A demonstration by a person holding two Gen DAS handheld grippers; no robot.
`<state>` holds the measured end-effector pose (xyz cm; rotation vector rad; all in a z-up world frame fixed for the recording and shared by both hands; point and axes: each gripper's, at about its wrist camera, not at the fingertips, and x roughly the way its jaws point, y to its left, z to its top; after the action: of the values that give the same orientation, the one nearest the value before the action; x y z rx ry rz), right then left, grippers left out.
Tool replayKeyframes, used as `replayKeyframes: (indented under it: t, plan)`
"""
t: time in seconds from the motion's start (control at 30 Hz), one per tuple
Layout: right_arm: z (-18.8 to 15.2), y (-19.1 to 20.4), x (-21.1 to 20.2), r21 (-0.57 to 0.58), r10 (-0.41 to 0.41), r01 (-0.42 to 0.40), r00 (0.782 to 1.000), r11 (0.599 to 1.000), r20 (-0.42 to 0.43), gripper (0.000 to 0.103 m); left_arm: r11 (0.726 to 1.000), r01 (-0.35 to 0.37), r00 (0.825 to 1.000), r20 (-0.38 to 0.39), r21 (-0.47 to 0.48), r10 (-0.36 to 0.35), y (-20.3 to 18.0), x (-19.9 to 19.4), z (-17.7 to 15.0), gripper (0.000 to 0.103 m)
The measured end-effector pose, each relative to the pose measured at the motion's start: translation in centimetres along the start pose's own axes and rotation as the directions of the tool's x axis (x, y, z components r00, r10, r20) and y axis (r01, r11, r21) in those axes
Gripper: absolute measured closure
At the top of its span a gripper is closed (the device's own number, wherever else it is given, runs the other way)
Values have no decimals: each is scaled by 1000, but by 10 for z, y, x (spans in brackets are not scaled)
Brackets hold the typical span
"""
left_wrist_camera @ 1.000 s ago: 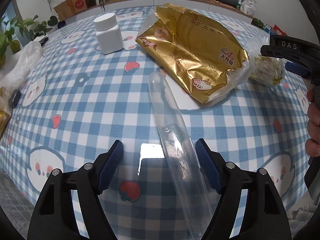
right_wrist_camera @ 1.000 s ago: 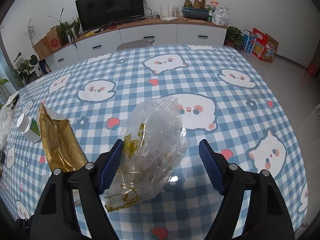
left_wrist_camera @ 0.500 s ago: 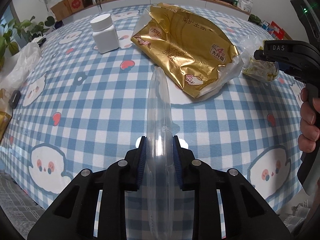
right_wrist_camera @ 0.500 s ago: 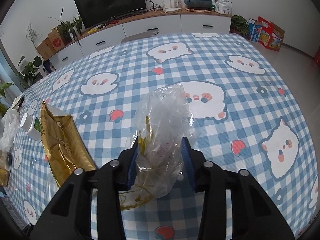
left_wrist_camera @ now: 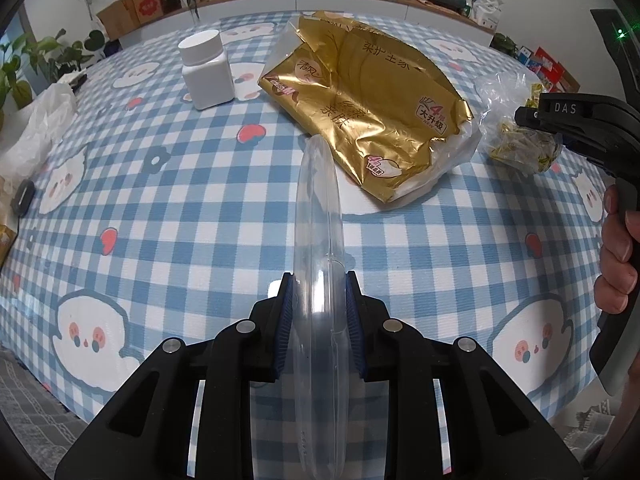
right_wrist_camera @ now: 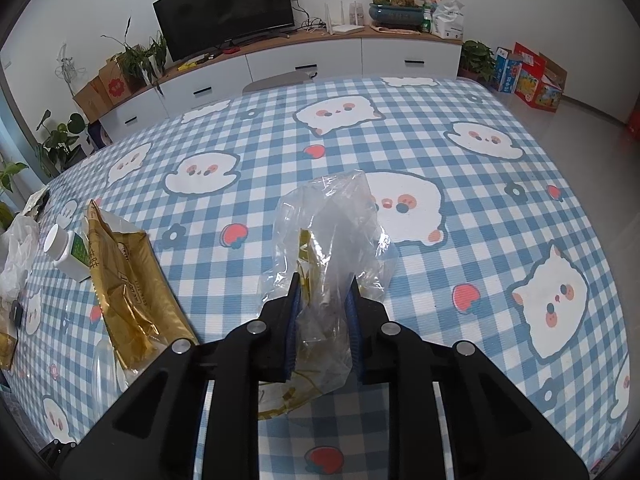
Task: Collect trash
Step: 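Lift the bottle and the plastic bag with both tools toward the bin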
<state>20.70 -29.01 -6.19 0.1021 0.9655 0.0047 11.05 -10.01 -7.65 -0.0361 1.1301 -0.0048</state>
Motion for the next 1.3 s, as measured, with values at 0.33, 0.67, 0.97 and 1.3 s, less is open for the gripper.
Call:
replayKeyframes:
  t: [0.33, 0.67, 0.97, 1.3]
  plan:
    - [-6, -3, -23, -7, 6, -6, 1000, 1000, 23, 84, 1000, 15, 1000, 13, 10, -16, -3, -8, 3, 79]
    - [-20, -4, -53, -19, 12, -11, 999, 1000, 42, 84, 999, 31, 999, 36, 33, -32, -9, -21, 3, 79]
    - [-46, -4, -87, -41, 8, -5, 998, 999, 69, 84, 997, 55, 996, 61, 58, -59, -16, -43, -7, 79]
    - [-75, 2, -118, -60, 29, -24, 996, 998, 85, 84, 995, 74, 995, 62, 61, -78, -18, -61, -27, 79]
